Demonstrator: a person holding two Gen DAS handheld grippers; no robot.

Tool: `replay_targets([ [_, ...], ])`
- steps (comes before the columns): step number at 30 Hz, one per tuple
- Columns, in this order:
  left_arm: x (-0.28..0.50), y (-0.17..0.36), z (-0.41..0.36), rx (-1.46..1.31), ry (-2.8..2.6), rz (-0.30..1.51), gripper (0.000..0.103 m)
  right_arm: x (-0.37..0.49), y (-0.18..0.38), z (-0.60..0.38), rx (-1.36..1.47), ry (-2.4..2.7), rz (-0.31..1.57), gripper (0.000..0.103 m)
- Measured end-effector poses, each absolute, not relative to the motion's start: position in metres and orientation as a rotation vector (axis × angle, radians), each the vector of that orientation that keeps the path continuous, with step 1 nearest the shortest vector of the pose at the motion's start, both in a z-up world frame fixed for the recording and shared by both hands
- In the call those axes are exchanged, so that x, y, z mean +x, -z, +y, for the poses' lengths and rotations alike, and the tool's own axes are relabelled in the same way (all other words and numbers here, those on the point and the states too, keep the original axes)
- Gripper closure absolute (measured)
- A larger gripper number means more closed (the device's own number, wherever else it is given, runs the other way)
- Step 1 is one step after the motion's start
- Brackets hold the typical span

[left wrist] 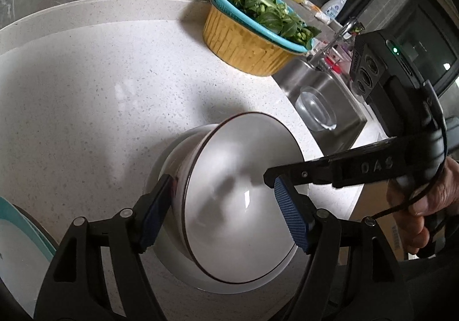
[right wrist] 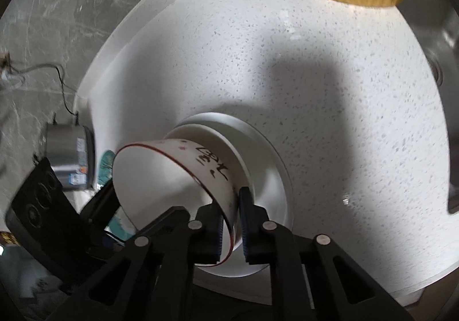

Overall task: Organize plates and bowls
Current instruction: 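Lower the red-patterned bowl into the plain white bowl on the plates, then open both tools and release the nested bowls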

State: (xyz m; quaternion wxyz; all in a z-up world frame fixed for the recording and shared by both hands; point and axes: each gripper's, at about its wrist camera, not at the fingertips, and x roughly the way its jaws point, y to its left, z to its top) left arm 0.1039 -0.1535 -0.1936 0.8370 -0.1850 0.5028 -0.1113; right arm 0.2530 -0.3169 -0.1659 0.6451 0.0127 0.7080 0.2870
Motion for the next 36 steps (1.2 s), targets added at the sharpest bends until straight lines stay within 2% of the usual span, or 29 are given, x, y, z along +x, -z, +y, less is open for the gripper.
replay_targets([
  [9,0.098,0.174,-0.125,-0.468,0.131,0.925,0.027,0.254,0.169,-0.313,0.005,-0.631,1.662,0.091],
  [18,0.096,0.186,-0.105,-0.516,0.051,0.971,0.027,0.258,0.168,-0.305,-0.054,-0.616,1.676,0.091],
  [23,0.097,0.190,-0.102,-0.534,0.038,0.985,0.027,0.253,0.162,-0.297,-0.112,-0.624,1.647,0.086],
  [31,0.093,0.192,-0.101,-0.544,0.032,0.992,0.027,0.234,0.155,-0.282,-0.314,-0.636,1.523,0.084],
  [33,0.094,0.193,-0.102,-0.544,0.031,0.999,0.027,0.230,0.152,-0.280,-0.328,-0.647,1.516,0.076],
  [36,0.094,0.196,-0.103,-0.550,0.034,1.013,0.027,0.229,0.147,-0.279,-0.354,-0.648,1.496,0.052],
])
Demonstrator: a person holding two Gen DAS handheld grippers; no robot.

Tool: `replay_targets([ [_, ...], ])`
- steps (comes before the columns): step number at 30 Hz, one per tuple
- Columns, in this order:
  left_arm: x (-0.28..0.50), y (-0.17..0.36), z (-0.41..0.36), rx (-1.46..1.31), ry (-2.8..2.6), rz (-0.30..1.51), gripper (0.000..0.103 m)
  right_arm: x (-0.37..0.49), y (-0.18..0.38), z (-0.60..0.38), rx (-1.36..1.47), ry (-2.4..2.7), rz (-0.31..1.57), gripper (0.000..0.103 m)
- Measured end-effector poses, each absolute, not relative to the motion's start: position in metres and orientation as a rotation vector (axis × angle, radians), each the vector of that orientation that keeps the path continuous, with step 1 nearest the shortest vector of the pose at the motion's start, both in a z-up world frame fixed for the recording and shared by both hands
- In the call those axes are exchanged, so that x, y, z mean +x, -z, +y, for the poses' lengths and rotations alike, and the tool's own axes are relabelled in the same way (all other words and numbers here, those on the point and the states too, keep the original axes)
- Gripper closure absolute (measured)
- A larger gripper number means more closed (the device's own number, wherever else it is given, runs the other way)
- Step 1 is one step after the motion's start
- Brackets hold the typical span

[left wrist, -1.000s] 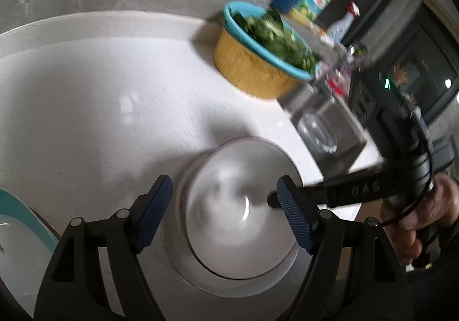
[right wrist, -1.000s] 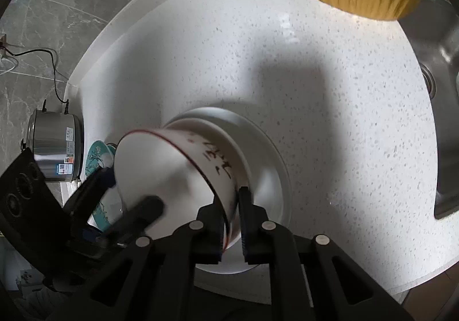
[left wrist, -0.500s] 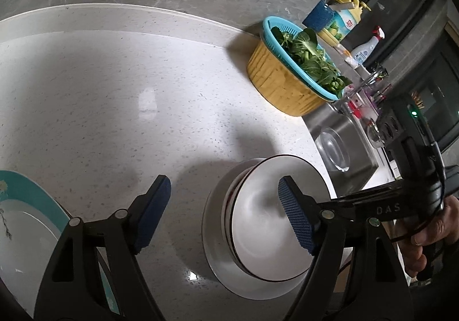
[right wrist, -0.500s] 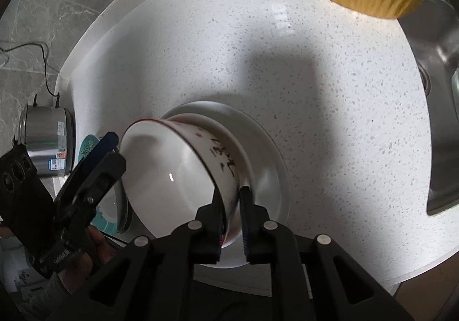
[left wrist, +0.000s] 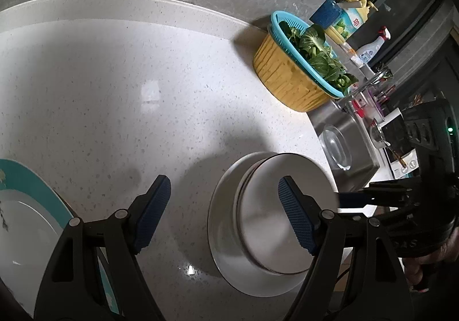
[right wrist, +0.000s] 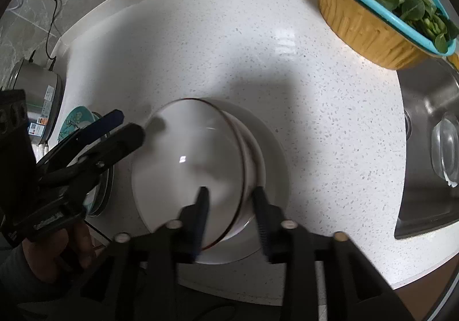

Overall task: Organize plates and bowls
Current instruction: 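Open both tools and release the nested bowls, then grip the rims of the nested bowls and white plates with both tools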

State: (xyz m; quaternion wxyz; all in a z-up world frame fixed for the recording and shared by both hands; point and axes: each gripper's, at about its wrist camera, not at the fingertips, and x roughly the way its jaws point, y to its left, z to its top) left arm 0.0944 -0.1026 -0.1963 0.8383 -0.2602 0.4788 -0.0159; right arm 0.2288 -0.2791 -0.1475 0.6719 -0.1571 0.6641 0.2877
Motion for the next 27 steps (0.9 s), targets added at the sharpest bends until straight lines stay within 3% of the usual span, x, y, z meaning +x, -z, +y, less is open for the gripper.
replay_targets([
  [9,0.081,0.185,-0.097,-0.537,0.054,1.024,0.027,0.245,0.122,-0.310,-0.183,-0.709,1.444,0.049],
  [13,0.065,0.184,-0.087,-0.512,0.001,1.126,0.027,0.265,0.126,-0.351,-0.109,-0.666,1.417,0.049],
  [18,0.055,0.183,-0.084,-0.462,-0.023,1.201,0.027,0.271,0.154,-0.381,-0.062,-0.631,1.477,0.063],
  [27,0.060,0.205,-0.109,-0.406,-0.019,1.304,0.027,0.263,0.180,-0.371,-0.116,-0.699,1.513,0.068],
])
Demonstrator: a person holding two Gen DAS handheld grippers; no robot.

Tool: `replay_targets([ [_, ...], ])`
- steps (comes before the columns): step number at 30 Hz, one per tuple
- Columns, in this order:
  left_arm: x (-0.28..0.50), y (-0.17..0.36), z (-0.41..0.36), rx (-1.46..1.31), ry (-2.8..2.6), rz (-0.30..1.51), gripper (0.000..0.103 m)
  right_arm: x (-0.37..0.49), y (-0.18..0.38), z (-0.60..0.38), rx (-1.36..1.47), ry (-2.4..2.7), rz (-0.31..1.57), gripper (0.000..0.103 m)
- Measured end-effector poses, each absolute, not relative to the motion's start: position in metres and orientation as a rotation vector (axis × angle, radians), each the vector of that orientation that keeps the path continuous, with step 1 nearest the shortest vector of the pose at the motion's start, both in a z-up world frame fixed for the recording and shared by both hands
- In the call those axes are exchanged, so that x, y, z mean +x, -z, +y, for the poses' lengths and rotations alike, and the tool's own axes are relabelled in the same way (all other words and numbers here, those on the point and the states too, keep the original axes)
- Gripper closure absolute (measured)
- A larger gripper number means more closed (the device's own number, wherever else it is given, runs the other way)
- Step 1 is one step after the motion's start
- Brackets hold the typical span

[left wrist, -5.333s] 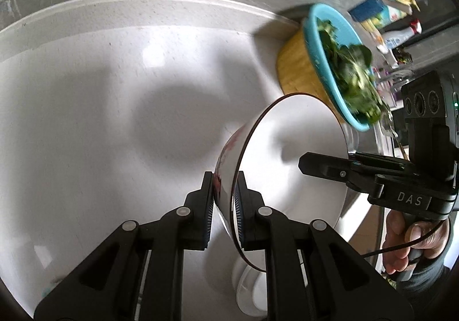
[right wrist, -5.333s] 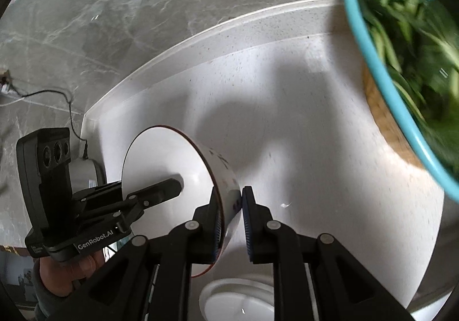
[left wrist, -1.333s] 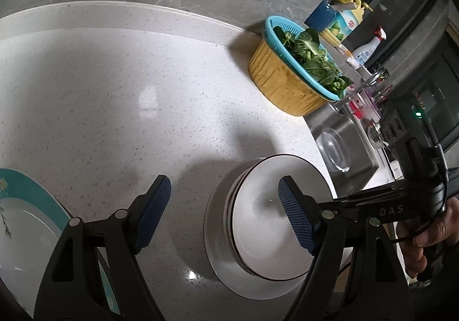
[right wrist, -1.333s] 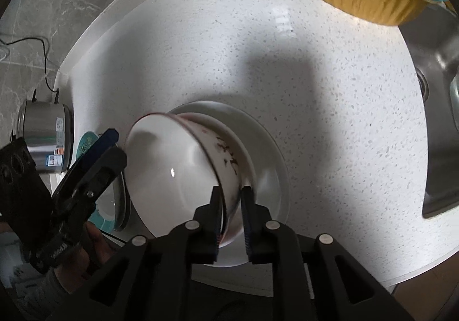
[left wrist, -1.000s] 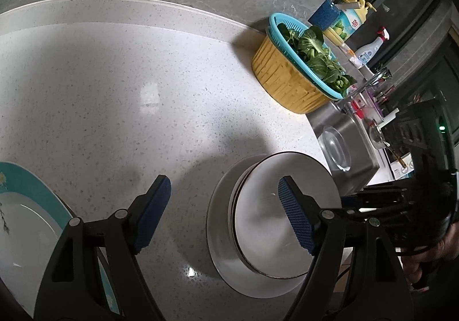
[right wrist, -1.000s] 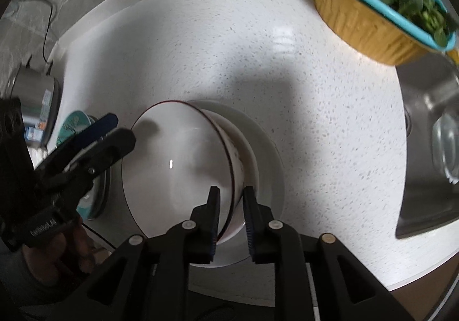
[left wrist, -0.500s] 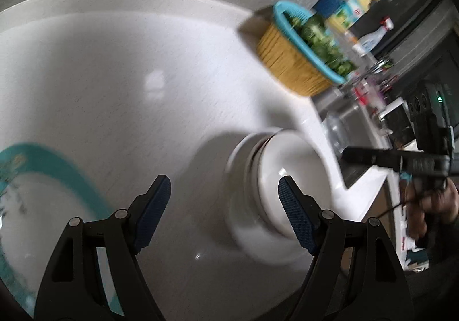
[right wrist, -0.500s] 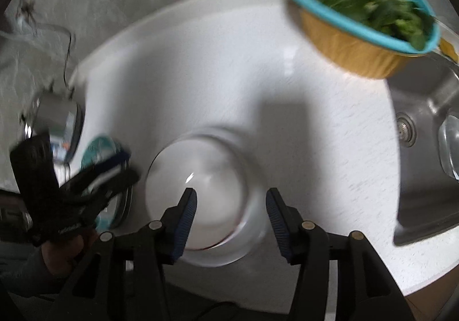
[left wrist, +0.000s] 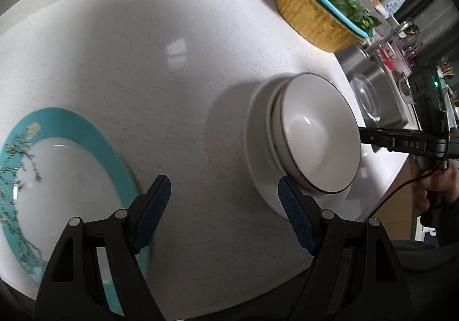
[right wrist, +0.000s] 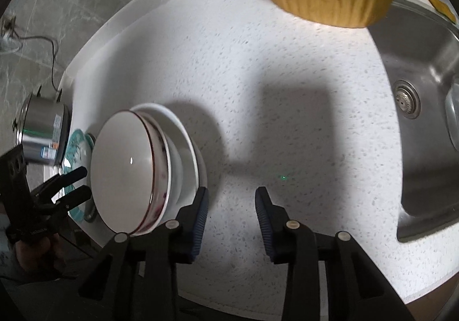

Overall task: Organize plates and bowls
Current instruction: 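Grip the rims of the nested bowls and white plates with both tools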

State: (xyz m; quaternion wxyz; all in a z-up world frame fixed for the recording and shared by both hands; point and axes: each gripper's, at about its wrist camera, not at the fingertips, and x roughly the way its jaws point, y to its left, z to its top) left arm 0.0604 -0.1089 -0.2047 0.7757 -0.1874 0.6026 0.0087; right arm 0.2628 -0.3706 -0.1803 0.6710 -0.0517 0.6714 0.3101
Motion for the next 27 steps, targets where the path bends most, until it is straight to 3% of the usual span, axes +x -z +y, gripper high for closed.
replay_targets([
  [11,0.059,0.218,-0.112,-0.449,-0.066,1.315,0.027,0.268,0.155,-0.363,-0.144,-0.791,1.475,0.070],
  [18,0.066,0.234,-0.123,-0.406,-0.077,1.343,0.029,0.263,0.181,-0.349,-0.204,-0.841,1.535,0.072],
  [20,0.069,0.238,-0.125,-0.392,-0.084,1.345,0.035,0.262,0.189,-0.348,-0.216,-0.849,1.539,0.072],
  [24,0.079,0.248,-0.132,-0.386,-0.081,1.352,0.058,0.264,0.195,-0.343,-0.235,-0.875,1.499,0.076],
  [27,0.084,0.252,-0.136,-0.385,-0.064,1.332,0.062,0.263,0.194,-0.338,-0.279,-0.886,1.439,0.078],
])
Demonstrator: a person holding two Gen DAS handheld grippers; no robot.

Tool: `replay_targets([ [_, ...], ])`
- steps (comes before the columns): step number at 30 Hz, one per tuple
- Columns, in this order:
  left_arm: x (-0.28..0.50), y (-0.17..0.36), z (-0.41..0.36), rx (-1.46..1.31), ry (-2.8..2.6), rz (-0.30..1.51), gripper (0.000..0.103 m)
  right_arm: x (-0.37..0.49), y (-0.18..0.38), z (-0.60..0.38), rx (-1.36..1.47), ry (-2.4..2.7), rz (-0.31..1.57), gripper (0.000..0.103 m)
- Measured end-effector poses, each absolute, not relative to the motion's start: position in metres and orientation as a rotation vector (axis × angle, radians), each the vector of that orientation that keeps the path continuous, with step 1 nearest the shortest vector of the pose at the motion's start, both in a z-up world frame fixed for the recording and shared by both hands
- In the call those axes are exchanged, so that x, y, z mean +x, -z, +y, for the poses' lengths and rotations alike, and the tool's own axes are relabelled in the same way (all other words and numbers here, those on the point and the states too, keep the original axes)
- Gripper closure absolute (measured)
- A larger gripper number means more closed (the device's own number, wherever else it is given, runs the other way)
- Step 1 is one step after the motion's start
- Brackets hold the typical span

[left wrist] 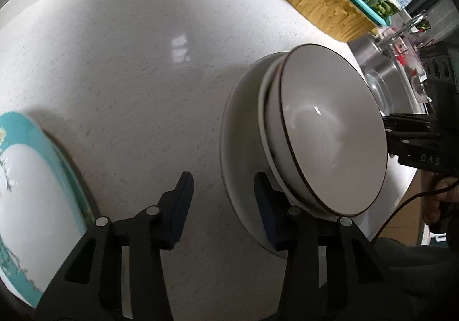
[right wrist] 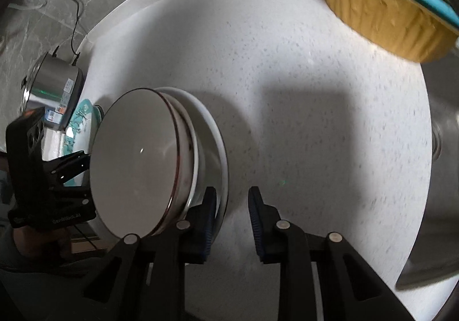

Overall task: Organize plates and bowls
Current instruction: 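Grip the rims of the nested bowls and white plates with both tools, then carry the bowls and white plates over the teal floral plate stack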

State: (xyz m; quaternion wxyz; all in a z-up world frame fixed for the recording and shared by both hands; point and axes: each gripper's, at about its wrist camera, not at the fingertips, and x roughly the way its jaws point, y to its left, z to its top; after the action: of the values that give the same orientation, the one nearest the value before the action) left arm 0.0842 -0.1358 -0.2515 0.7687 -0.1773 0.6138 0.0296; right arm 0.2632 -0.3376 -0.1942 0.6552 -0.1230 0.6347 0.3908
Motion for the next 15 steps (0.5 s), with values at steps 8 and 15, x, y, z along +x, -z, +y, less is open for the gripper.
replay_targets([
  [8,0.095,0.265,-0.132,-0.396,-0.088,1.311,0.062,0.258,0.202,-0.324,-0.339,-0.927,1.353,0.079],
  [15,0.113,0.267,-0.141,-0.349,-0.065,1.277,0.089,0.265,0.208,-0.323,-0.266,-0.926,1.368,0.084],
])
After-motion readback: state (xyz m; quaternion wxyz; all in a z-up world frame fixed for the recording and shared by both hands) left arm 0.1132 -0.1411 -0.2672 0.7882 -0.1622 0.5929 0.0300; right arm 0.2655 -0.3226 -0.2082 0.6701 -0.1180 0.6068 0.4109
